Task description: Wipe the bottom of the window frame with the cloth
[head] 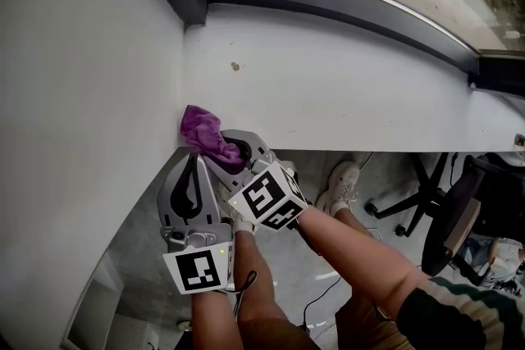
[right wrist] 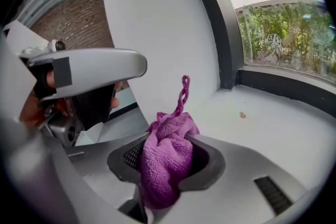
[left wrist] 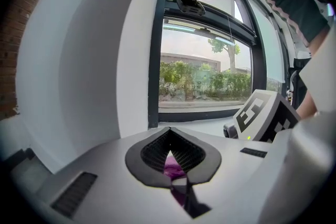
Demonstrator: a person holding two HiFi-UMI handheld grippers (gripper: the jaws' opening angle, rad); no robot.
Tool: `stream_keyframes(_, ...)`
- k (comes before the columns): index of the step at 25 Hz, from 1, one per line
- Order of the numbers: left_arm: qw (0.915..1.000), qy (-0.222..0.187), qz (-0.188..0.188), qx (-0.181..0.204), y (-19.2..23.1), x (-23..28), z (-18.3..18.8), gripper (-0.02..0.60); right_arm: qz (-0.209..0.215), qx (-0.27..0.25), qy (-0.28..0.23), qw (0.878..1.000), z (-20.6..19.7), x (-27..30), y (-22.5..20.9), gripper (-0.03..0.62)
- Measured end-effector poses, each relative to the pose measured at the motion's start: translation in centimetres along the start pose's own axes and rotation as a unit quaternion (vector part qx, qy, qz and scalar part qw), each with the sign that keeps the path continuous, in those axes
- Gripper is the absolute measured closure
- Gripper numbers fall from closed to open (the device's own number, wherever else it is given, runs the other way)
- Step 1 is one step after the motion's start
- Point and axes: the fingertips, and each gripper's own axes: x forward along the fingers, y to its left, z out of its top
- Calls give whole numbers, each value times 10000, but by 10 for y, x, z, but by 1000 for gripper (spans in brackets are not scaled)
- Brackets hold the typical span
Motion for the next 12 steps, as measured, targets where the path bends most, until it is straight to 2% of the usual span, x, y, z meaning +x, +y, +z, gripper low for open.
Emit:
stream_keyframes(7, 9997, -151, 117, -139, 7, 10, 8, 575, -87, -369, -5, 9993, 29, 6, -32, 445)
stream_keyframes(12, 9996, -204, 105, -180, 4, 21, 14, 575, -316, -482, -23, 9983, 44, 13, -61, 445)
